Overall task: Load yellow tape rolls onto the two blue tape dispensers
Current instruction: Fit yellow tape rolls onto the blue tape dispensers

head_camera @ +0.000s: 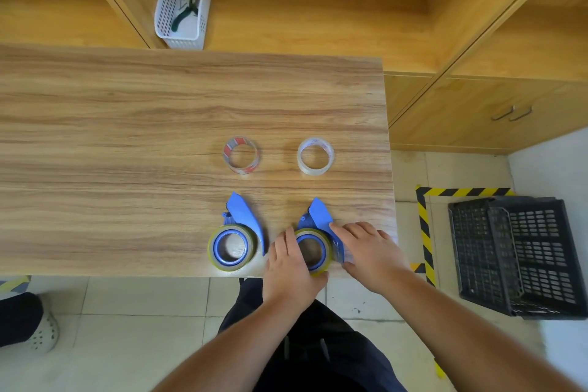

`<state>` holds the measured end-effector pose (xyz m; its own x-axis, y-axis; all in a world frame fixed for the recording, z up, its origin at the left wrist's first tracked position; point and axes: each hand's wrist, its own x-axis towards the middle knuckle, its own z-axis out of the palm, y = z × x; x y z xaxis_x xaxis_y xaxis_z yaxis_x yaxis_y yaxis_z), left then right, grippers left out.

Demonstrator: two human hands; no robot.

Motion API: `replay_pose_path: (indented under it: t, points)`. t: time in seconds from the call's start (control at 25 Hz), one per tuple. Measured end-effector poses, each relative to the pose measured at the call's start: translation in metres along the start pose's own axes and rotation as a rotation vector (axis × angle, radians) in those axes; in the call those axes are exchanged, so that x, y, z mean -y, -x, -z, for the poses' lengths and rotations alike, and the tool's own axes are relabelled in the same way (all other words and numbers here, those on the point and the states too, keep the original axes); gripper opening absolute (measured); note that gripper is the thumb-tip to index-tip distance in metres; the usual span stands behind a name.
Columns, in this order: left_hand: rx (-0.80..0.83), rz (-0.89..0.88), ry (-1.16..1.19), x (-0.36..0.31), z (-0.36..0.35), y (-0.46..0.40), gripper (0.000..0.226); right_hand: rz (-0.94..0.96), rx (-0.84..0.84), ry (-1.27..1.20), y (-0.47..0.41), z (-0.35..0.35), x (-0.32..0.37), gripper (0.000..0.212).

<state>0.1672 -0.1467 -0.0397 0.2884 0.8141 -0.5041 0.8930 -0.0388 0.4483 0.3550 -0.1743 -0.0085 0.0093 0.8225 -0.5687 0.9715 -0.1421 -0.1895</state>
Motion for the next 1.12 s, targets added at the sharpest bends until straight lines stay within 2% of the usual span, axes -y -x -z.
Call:
replay_pose_path:
  t: [0.2,0.28,0.4,0.52,0.68,0.92,1.0,1.12]
  points:
    - [-0.094,-0.169,-0.033,0.032,0.033,0.017,0.092,-0.044,-0.045,-0.046,-0.001,0.008,0.018,0.076]
    - [-0.175,-0.131,-0.032,0.055,0.05,0.017,0.085,-0.055,-0.088,-0.083,-0.006,0.014,0.03,0.076]
    - [-0.309,0.027,0.066,0.097,0.07,0.01,0.087,-0.043,-0.11,-0.165,-0.025,0.024,0.063,0.075]
    - [-0.223,0.183,0.158,0.129,0.086,-0.003,0.093,-0.065,-0.087,-0.273,-0.048,0.03,0.105,0.077]
    - [-0.089,0.276,0.219,0.147,0.096,-0.022,0.085,-0.154,-0.014,-0.415,-0.074,0.026,0.153,0.082]
    - [0.052,0.296,0.253,0.155,0.094,-0.044,0.072,-0.343,0.124,-0.553,-0.097,0.008,0.183,0.081]
    - [0.07,0.269,0.25,0.156,0.095,-0.05,0.061,-0.382,0.15,-0.574,-0.1,0.004,0.185,0.08]
    - [0.103,0.229,0.237,0.154,0.098,-0.057,0.028,-0.411,0.157,-0.612,-0.102,0.001,0.188,0.076]
